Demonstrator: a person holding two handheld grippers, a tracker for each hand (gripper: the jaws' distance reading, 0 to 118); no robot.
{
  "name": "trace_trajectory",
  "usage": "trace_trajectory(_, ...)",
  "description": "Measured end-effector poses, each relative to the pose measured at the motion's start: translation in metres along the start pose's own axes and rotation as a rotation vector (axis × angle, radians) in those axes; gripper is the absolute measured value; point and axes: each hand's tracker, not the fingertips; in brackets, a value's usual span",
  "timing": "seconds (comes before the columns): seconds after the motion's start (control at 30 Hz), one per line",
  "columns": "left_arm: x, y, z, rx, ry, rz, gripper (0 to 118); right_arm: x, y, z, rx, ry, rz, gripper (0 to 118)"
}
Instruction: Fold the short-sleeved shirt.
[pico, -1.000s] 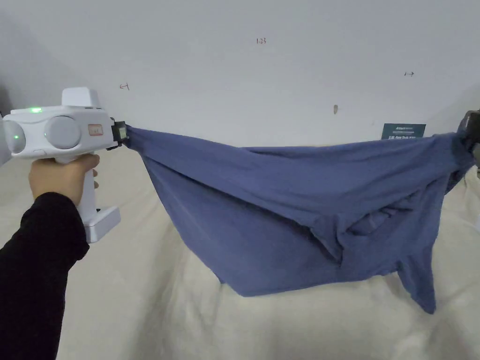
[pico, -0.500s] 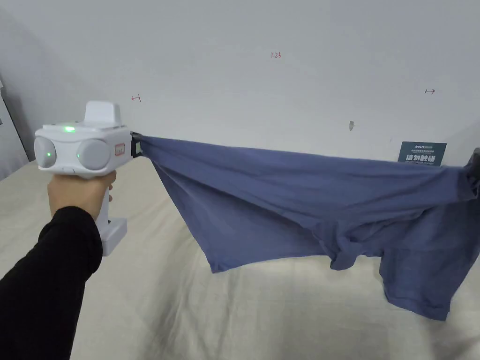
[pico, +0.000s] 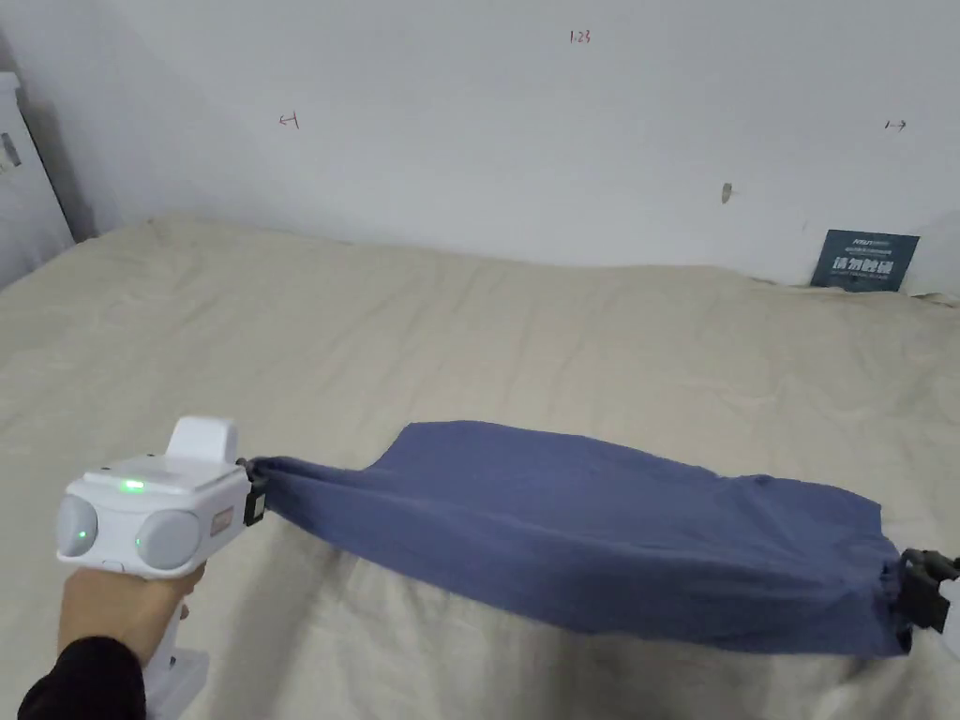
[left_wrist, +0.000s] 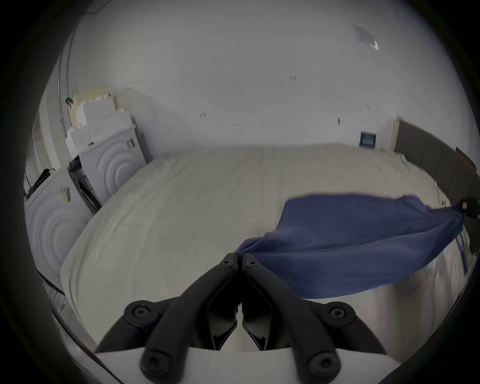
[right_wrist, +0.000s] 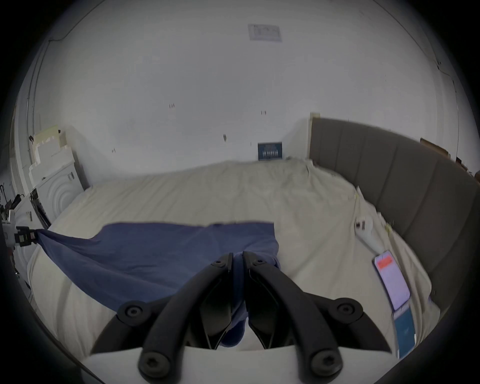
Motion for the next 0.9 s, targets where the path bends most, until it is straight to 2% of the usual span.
trace_trajectory(0.2, 0.002, -0.079, 0.004, -0.095, 0.004, -0.013, 0, 0.002, -0.064, 0.025, -0.074, -0.006, 0.012, 6)
trace_trajectory(0.37, -0.002, -0.117, 0.024, -0.155, -0.004, -0.007, 0, 0.002, -0.096, 0.046, -0.114, -0.003, 0.051, 6)
trace_trajectory(0.67, -0.028, -0.157, 0.072, -0.208, 0.009, -0.008, 0, 0.011, -0.131, 0.099, -0.127, -0.004, 0.119, 6)
trace_trajectory(0.9, -0.025, -0.171, 0.073, -0.259, 0.023, -0.005, 0, 0.013, -0.157, 0.097, -0.215, -0.019, 0.092, 6)
